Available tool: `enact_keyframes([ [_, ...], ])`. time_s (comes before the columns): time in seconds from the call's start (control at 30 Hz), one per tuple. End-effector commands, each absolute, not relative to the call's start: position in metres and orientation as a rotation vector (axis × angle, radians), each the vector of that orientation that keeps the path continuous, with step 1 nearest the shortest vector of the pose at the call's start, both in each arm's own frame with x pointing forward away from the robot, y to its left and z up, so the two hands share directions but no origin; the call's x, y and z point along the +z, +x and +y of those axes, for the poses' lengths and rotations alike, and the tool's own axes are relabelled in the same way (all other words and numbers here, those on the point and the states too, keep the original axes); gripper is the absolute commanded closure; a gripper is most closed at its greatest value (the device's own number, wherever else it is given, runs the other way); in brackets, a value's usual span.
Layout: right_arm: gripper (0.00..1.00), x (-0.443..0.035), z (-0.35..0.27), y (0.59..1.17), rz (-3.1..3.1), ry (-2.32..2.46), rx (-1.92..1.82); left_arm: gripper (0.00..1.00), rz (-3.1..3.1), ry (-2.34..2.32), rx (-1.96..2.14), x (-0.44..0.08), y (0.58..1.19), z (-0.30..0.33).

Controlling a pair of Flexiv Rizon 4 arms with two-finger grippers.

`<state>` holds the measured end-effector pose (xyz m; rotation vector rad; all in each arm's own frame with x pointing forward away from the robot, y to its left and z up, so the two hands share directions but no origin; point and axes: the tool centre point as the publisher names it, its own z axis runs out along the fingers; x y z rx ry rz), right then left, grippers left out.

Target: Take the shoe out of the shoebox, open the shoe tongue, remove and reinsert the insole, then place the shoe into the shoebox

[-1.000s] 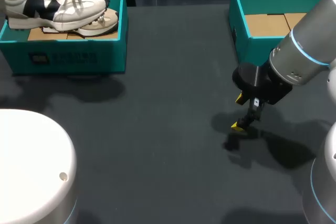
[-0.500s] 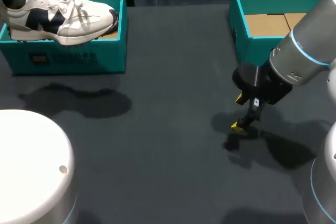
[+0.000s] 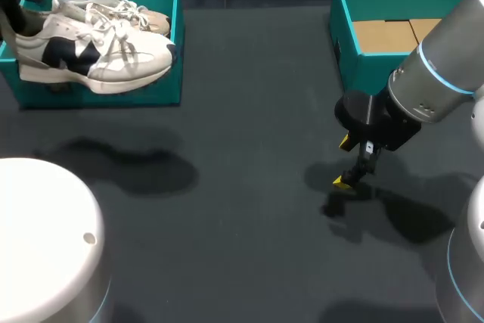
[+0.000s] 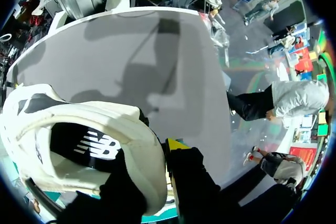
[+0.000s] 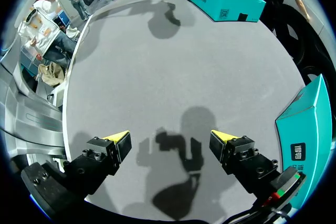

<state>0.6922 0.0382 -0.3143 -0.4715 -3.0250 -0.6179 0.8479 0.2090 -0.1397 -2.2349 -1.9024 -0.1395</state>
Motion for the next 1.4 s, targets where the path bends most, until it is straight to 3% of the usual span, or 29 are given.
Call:
enact_keyframes([
  [0.03, 0.00, -0.315, 0.038, 0.690, -3.028, -0.473, -0.618, 1.00, -1.901, -2.248, -0.175, -0.142, 0.827, 0.195],
  [1.4, 0.00, -0.315, 0.038, 0.690, -3.028, -0.473, -0.618, 1.00, -1.863, -2.109, -0.094, -0.191, 0.759, 0.129],
])
